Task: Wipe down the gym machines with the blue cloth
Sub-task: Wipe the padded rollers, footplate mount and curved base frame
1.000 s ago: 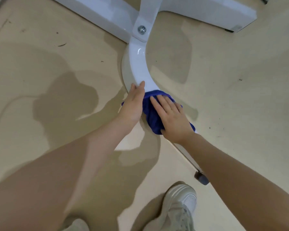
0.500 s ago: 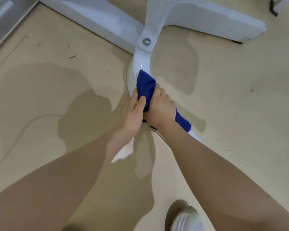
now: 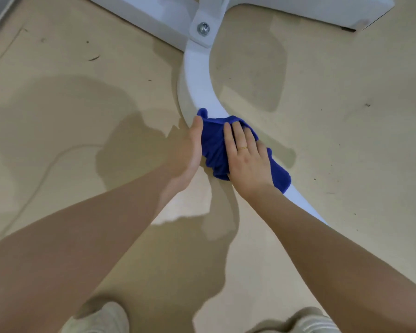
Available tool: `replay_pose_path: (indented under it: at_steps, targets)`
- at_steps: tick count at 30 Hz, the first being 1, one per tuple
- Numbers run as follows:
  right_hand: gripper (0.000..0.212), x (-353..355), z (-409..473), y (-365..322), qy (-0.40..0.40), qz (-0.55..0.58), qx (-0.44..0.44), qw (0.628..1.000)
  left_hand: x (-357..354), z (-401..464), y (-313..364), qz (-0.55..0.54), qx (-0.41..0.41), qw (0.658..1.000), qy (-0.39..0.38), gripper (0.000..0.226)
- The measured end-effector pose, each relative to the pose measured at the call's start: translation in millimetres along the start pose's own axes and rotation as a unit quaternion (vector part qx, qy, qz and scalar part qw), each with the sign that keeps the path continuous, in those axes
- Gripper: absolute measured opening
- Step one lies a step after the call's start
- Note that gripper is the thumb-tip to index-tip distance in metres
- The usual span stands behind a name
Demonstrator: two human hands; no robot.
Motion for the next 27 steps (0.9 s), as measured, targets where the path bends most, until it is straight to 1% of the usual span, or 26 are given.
replay_pose_path:
  at_steps: [2,3,5,7,9,10,11,13,14,15,17,18,20,22,23,25,27]
  targets:
    - [0.072,7,0,-4,0.026,0.04,0.039,0.998,-8,-1,1,-0.006,-0.006,0.999,-0.03,0.043]
    - [0.064,7,-8,-4,0.037,0.045,0.065,0.996,-8,0,-1,-0.011,-0.01,0.999,-0.029,0.043]
    - [0.057,-5,-42,-1,0.041,-0.007,0.14,0.989,-3,4,-5,-0.016,-0.019,1.0,0.001,0.044]
    - [0.066,-30,-91,9,-0.014,-0.088,0.232,0.969,3,3,-8,-0.004,-0.023,0.999,0.043,0.043]
    - [0.074,-60,-135,24,-0.121,-0.211,0.304,0.921,4,-1,-11,0.019,-0.023,0.997,0.066,0.045]
    - [0.072,-67,-143,30,-0.144,-0.25,0.323,0.901,0,-3,-12,0.017,-0.027,0.997,0.065,0.043]
    - [0.064,-66,-138,31,-0.129,-0.257,0.336,0.897,-5,-4,-10,0.01,-0.035,0.998,0.059,0.036]
    - [0.053,-47,-106,21,-0.04,-0.217,0.331,0.917,-14,-7,-8,0.002,-0.031,0.998,0.057,0.021]
    - [0.052,-36,-87,16,0.003,-0.192,0.31,0.931,-18,-6,-12,0.007,-0.021,0.998,0.057,0.02]
    - [0.053,-27,-71,14,0.039,-0.152,0.281,0.947,-23,-3,-18,0.026,-0.005,0.998,0.055,0.022]
    - [0.061,-20,-66,12,0.072,-0.049,0.206,0.975,-37,-5,-28,0.075,0.003,0.997,0.017,0.039]
    - [0.062,-23,-77,14,0.075,-0.018,0.174,0.982,-40,-6,-34,0.081,-0.006,0.997,0.0,0.051]
    - [0.064,-32,-111,27,0.069,-0.003,0.134,0.989,-46,-11,-40,0.071,-0.017,0.997,-0.019,0.068]
    - [0.064,-39,-137,43,0.047,0.009,0.13,0.99,-50,-14,-35,0.09,-0.001,0.996,-0.025,0.078]
    - [0.063,-41,-138,48,0.035,0.029,0.143,0.989,-53,-19,-34,0.104,0.022,0.994,-0.011,0.079]
    - [0.063,-38,-120,49,0.008,0.061,0.17,0.983,-57,-26,-30,0.145,0.059,0.987,0.024,0.071]
    - [0.077,-33,-85,44,-0.021,0.105,0.188,0.976,-66,-34,-27,0.168,0.061,0.983,0.033,0.065]
Point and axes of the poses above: each hand's wrist, its own z-axis towards the middle knuckle, its own x-axis out of the back of the hand, y = z × x, the point moved 9 cm from there along z, towards the middle knuckle, and after that the axes turned 2 degrees about x, right-handed, at the moved point
